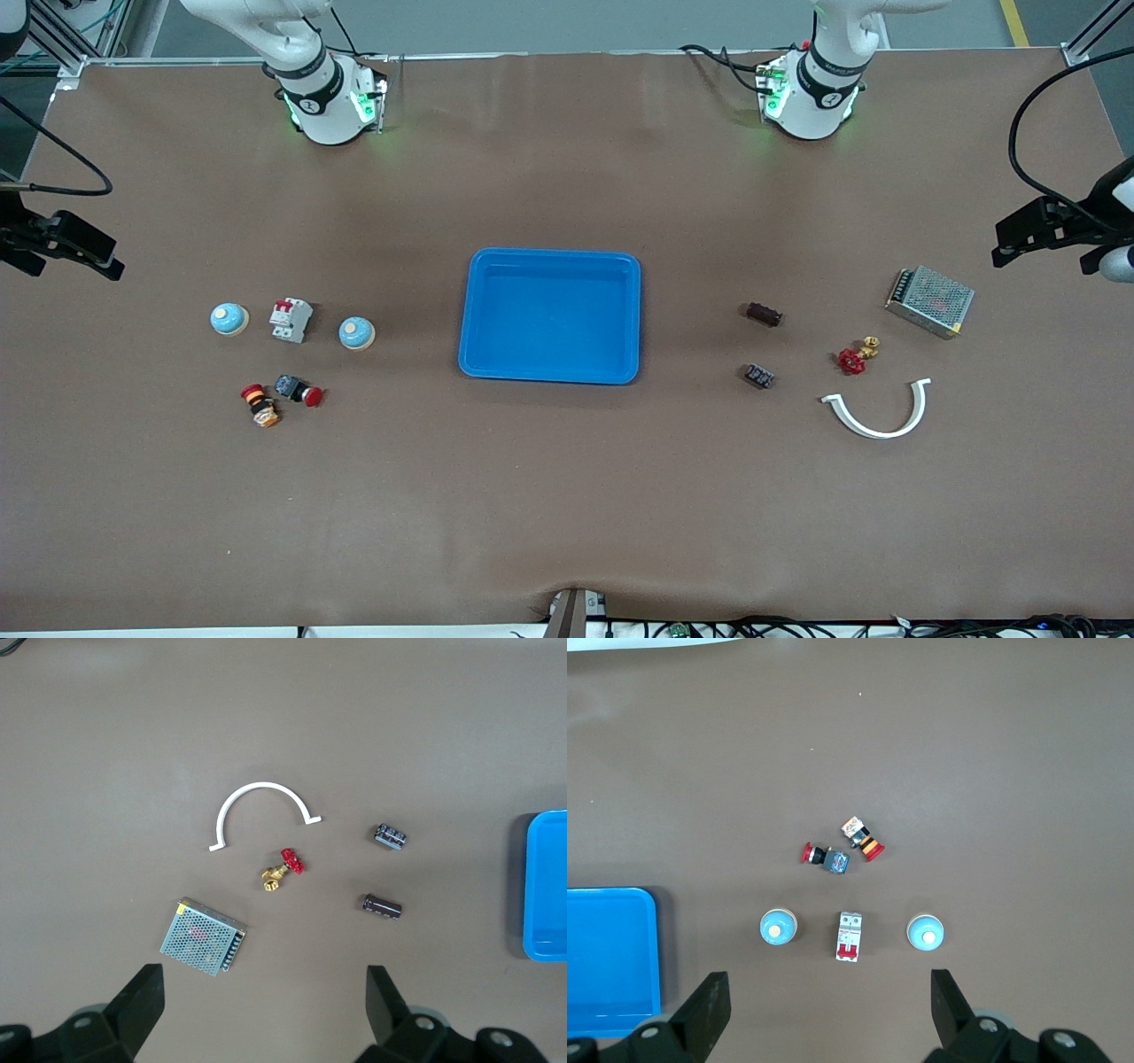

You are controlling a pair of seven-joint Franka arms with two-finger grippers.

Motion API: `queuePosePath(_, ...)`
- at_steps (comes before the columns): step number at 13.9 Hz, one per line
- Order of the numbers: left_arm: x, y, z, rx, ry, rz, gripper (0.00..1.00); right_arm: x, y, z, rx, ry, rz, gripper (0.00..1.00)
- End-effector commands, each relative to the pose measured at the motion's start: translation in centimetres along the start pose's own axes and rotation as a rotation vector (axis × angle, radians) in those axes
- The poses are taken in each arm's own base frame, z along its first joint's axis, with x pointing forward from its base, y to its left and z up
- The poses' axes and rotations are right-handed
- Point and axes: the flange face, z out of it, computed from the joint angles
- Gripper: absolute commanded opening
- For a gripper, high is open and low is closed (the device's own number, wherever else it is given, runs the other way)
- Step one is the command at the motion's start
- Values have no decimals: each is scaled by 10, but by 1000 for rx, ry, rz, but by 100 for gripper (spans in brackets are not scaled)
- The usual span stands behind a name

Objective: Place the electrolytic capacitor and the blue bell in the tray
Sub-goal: 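Move the left gripper toward the capacitors while the right gripper reaches the bells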

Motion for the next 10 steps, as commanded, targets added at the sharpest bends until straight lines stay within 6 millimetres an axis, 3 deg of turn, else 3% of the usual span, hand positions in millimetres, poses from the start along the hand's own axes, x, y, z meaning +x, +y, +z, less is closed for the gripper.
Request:
queuePosePath(1, -4, 3, -10, -2, 22, -4, 100, -1, -2, -1, -5, -4, -4, 100)
queuePosePath(6, -13, 12, -5, -12, -3, 27, 100, -1, -3, 1, -5, -7, -3, 100)
queuePosePath(10, -22, 9, 1, -17, -59, -82, 100, -1, -9, 2, -5, -10, -21, 100)
